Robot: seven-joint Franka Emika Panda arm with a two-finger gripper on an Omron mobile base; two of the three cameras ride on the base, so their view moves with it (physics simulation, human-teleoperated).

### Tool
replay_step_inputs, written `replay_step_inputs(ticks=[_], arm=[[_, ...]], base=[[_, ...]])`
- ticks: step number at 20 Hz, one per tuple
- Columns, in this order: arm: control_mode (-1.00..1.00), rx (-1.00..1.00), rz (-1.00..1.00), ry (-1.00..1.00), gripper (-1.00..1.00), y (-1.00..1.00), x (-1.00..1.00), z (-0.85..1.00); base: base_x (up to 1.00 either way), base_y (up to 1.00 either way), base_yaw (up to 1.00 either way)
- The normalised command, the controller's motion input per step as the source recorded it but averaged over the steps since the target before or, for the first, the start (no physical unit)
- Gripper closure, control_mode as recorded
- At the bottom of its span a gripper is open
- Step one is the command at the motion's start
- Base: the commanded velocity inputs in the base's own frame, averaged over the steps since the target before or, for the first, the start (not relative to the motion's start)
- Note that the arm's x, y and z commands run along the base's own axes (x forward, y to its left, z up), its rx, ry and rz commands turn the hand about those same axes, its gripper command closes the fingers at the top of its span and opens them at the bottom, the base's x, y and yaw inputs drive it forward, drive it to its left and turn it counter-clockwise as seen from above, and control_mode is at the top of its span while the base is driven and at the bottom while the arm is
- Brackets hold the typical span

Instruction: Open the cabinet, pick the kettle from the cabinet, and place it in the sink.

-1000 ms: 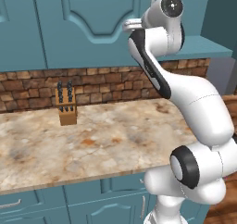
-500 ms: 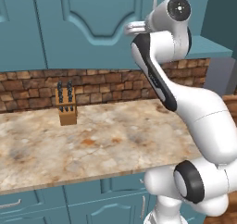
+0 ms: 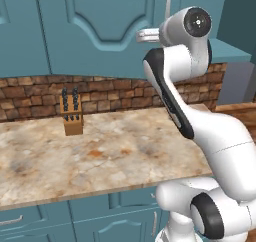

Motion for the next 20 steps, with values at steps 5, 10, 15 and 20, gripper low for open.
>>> replay_step_inputs(ticks=[5, 10, 15, 20], arm=[[-1.0, 0.0, -0.08, -0.09, 1.0, 0.34, -0.48, 0.1], [-1.0, 0.0, -0.05, -0.01, 1.0, 0.39, -0.44, 0.12], [-1.0, 0.0, -0.03, 0.0, 1.0, 0.4, -0.43, 0.09], [-1.0, 0.0, -0.08, -0.05, 1.0, 0.43, -0.45, 0.06]], base=[[0.0, 0.0, 0.0], [0.0, 0.0, 0.0], [0.0, 0.0, 0.0], [0.0, 0.0, 0.0]])
